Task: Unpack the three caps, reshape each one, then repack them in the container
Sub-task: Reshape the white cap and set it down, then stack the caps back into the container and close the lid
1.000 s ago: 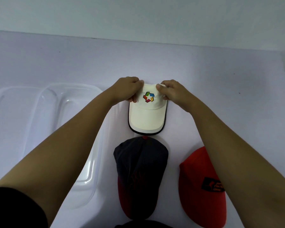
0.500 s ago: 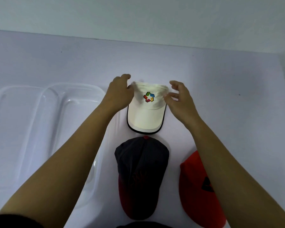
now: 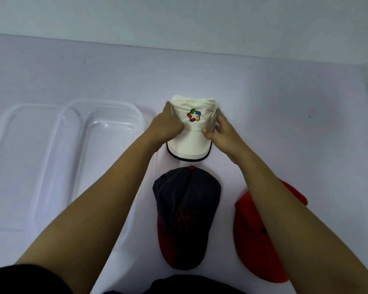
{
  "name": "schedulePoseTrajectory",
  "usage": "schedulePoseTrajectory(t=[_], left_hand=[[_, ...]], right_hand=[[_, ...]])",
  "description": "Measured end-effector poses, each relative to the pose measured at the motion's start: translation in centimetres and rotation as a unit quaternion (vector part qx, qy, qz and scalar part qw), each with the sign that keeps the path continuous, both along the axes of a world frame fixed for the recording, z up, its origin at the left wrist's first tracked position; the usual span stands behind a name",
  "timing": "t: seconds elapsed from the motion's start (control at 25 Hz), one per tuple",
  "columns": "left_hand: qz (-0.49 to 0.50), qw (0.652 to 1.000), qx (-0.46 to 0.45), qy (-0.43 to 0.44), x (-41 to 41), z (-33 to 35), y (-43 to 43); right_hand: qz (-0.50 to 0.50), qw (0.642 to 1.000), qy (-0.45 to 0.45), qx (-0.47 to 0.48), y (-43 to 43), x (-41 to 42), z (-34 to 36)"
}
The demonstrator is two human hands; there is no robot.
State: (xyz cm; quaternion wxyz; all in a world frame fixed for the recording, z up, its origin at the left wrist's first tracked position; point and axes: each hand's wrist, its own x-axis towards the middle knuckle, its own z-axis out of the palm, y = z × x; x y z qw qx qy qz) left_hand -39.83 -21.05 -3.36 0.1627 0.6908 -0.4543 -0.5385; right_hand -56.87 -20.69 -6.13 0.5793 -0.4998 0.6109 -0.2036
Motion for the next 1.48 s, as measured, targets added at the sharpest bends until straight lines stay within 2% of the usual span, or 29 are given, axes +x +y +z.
schedulePoseTrajectory(t=[0.12, 0.24, 0.4, 0.52, 0.64, 0.92, 1.2, 1.32, 1.48], left_hand=[[0.023, 0.997, -0.052, -0.046, 0.3, 1.3, 1.7], [0.033, 0.993, -0.101, -0.043, 0.5, 2.2, 7.0], [0.028, 0.988, -0.130, -0.079, -1.1, 1.2, 17.1], [0.044, 0.992, -0.094, -0.068, -1.9, -0.3, 22.2], [0.010, 0.996, -0.072, -0.058, -2.6, -1.7, 24.0], [-0.063, 0.993, -0.061, -0.079, -2.5, -2.8, 24.0], [-0.059, 0.997, -0.048, -0.020, -0.9, -3.5, 24.2], [0.002, 0.997, 0.002, 0.078, -0.4, -3.7, 24.8], [0.084, 0.972, 0.052, 0.211, 0.2, -3.1, 25.4]], right_hand=[[-0.084, 0.995, 0.047, -0.026, 1.7, -0.1, 2.6], [-0.184, 0.981, -0.012, -0.061, 6.7, -0.1, 4.8], [-0.173, 0.985, -0.010, 0.002, 15.1, 0.7, 3.9], [-0.176, 0.983, 0.014, 0.044, 18.2, 0.8, 1.6], [-0.175, 0.981, 0.040, 0.074, 19.0, 0.9, -0.3], [-0.186, 0.968, -0.034, 0.163, 19.3, 1.0, -0.4], [-0.229, 0.962, -0.115, 0.096, 20.1, 0.4, -0.6], [-0.244, 0.950, -0.159, 0.108, 20.2, 0.1, -0.7], [-0.213, 0.951, -0.174, 0.144, 20.6, 0.6, -0.6]])
